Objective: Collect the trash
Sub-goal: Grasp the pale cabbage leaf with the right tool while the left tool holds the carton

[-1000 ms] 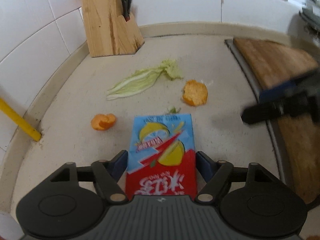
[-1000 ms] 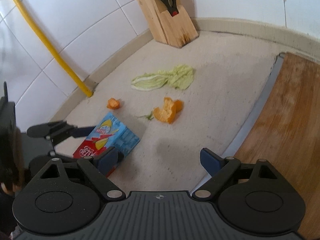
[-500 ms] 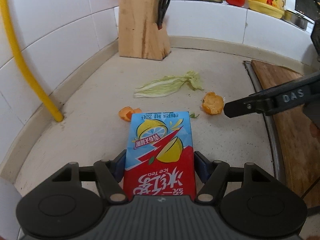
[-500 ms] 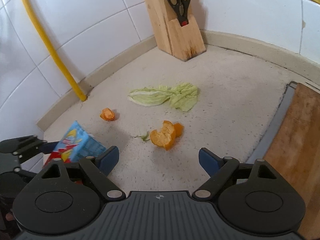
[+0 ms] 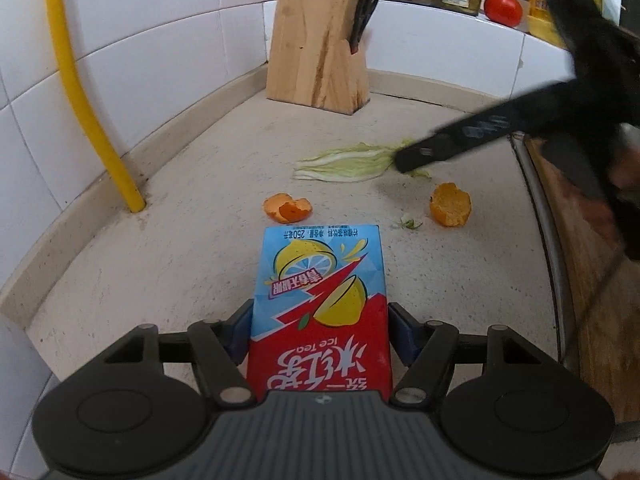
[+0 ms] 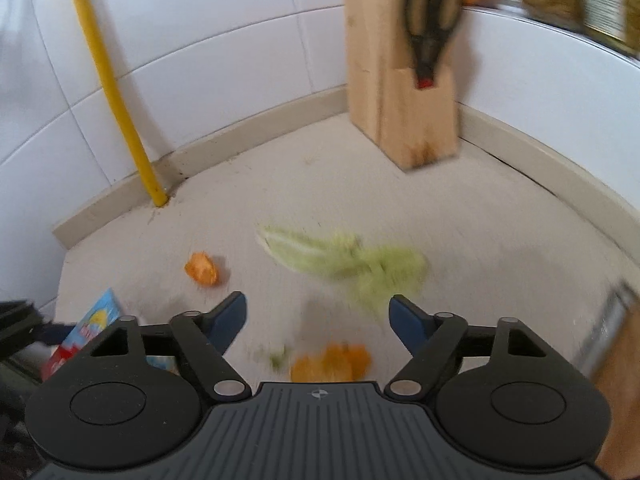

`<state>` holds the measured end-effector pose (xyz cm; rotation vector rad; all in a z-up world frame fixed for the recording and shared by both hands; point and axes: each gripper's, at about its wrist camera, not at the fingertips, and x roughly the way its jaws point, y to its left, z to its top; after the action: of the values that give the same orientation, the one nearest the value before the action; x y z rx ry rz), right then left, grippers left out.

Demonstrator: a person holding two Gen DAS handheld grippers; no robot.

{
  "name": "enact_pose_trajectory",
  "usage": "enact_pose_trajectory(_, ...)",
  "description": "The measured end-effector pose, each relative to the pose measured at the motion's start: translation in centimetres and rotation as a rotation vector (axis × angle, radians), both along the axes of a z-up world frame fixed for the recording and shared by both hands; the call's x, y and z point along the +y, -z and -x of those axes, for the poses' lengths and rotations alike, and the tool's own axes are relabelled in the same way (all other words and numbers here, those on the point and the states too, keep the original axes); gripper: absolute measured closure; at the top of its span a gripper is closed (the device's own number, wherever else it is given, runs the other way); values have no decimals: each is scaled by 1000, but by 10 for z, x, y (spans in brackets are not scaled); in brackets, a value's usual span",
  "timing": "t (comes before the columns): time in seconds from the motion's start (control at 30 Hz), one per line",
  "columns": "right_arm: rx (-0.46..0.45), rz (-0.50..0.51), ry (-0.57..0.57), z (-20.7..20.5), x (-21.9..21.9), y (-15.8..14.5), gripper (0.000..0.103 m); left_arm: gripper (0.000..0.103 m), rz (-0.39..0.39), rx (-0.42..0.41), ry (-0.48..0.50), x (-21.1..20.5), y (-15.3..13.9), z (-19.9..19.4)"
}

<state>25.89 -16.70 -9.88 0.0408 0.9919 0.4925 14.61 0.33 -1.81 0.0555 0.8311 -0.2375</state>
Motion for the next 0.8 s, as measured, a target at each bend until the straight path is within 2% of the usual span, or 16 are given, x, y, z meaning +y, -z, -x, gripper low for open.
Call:
enact_pose_trajectory(0.13, 38, 42, -86, -33, 23, 15, 35, 42, 30, -2, -30, 5, 1, -1)
enact_pose_trajectory(0.27, 74, 120, -103, -49, 40, 33, 44, 42, 63, 6, -59, 11, 4, -1)
enact_pose_trajectory(0.33, 77, 140, -91, -50, 42, 32, 52, 41, 69, 10, -67, 13, 5, 0)
enact_pose_trajectory(0.4, 96, 126, -70, -49, 38, 30, 73, 42, 73, 13, -72, 15, 6, 1)
enact_pose_trajectory(0.47, 118, 97, -62, -47, 33, 28, 81, 41, 88, 16, -76, 16, 7, 2)
enact_pose_trajectory(0.57, 135, 42, -53, -40, 23, 25, 86, 41, 100, 14, -81, 17, 6, 4)
enact_pose_trajectory(0.73, 175, -72, -60, -29, 17, 13, 86, 41, 114, 12, -85, 20, 6, 8)
enact_pose_trajectory(0.77, 174, -76, -65, -28, 17, 10, 86, 41, 116, 12, -88, 21, 6, 8)
enact_pose_trajectory(0.8, 164, -69, -82, -27, 19, 6, 80, 41, 118, 14, -90, 22, 6, 8)
